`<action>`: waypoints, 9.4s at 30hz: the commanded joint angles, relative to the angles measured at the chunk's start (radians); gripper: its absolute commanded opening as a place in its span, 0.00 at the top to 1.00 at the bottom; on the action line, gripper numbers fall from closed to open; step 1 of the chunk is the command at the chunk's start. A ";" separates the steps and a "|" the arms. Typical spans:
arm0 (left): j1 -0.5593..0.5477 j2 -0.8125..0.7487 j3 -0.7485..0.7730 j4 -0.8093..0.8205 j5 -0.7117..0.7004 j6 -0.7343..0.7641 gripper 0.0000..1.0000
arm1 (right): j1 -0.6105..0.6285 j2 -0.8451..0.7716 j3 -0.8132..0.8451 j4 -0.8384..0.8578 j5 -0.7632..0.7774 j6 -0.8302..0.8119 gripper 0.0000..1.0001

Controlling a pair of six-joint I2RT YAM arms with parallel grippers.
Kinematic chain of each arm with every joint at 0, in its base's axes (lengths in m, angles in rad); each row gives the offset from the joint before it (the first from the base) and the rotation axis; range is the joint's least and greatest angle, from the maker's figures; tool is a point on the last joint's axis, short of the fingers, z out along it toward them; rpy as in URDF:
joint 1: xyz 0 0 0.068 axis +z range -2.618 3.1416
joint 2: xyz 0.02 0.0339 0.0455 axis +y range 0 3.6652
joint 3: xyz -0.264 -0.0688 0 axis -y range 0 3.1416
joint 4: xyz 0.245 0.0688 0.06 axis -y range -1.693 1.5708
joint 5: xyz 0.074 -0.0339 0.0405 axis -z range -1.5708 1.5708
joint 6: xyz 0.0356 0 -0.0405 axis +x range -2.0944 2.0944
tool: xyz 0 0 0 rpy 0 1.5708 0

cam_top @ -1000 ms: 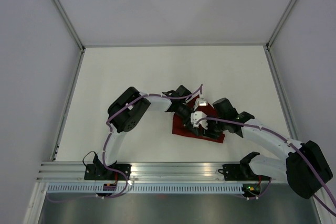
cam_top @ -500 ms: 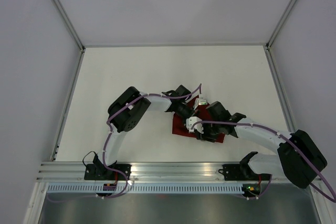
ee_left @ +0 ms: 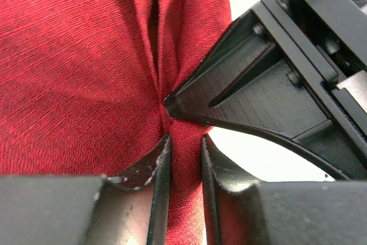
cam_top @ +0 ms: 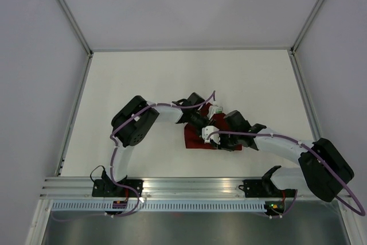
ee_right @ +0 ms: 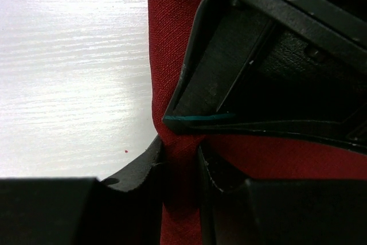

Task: Fold the napkin, place the utensils inside, and roll it up
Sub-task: Roll the napkin with the utensil

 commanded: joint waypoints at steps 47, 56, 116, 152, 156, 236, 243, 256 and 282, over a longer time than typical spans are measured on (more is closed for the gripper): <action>-0.218 -0.950 -0.608 0.515 -1.196 0.426 0.50 | -0.200 0.859 0.699 -0.689 -0.249 -0.166 0.91; -0.412 -0.703 -0.599 0.536 -1.204 0.591 0.41 | -0.215 0.930 0.758 -0.735 -0.269 -0.180 0.91; -0.049 -0.173 -0.373 0.289 -0.440 0.233 0.98 | -0.385 0.528 0.692 -0.751 -0.369 -0.203 0.47; 0.116 0.147 0.013 -0.140 -0.151 0.109 0.92 | 0.029 0.025 -0.032 0.282 0.150 0.015 0.37; 0.116 0.115 -0.004 -0.140 -0.128 0.130 0.79 | 0.029 0.056 -0.032 0.277 0.180 0.011 0.49; -0.315 -0.315 -0.429 0.529 -1.109 0.536 0.53 | -0.290 0.944 0.804 -0.752 -0.284 -0.223 0.85; -0.300 -0.292 -0.425 0.492 -1.078 0.456 0.79 | -0.293 0.944 0.799 -0.752 -0.290 -0.220 0.84; -0.165 -0.269 -0.390 0.374 -0.709 0.345 0.98 | -0.304 0.827 0.756 -0.730 -0.332 -0.200 0.57; 0.119 0.069 -0.008 -0.114 -0.125 0.244 0.98 | -0.324 -0.162 0.040 0.073 -0.148 -0.072 0.36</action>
